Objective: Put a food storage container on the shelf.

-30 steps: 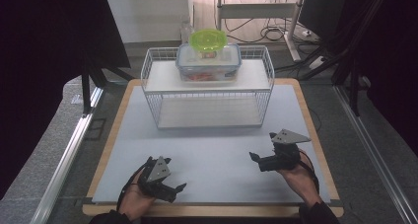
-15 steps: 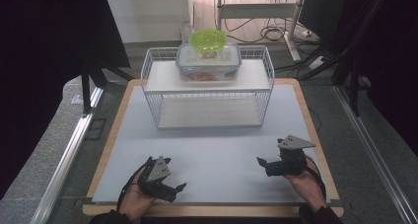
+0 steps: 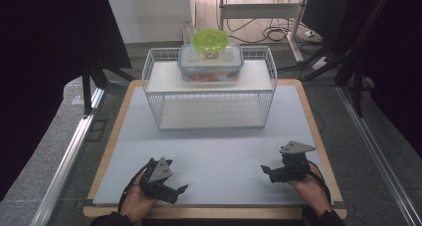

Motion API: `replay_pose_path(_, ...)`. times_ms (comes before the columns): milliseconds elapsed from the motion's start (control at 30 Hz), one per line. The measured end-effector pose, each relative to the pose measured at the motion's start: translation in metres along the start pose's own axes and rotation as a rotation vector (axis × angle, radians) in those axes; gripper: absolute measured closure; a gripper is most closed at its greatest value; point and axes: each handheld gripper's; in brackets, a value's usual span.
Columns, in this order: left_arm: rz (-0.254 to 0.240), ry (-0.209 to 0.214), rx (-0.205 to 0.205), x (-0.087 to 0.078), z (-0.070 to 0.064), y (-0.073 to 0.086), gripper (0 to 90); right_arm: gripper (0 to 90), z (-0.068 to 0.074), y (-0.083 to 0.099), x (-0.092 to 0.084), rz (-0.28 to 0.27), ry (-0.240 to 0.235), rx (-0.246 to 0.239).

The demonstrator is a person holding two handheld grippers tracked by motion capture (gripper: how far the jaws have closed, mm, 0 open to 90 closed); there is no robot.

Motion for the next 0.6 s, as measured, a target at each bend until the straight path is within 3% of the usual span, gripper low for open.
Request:
replay_pose_path(367, 0.012, 0.004, -0.004, 0.0022, 0.0009, 0.0011, 3.5, 0.0, 0.0028, 0.006, 0.0084, 0.077, -0.032, -0.014)
replay_pose_path(600, 0.014, 0.003, -0.002, 0.0027, 0.0009, 0.0008, 3.5, 0.0, 0.0033, 0.0069, 0.0101, 0.094, -0.03, -0.038)
Point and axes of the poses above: each handheld gripper's, and its own axes: x roughly forward along the jaws, y roughly out of its underside, z roughly to its left, and after that the axes turned 15 degrees about y, right-handed
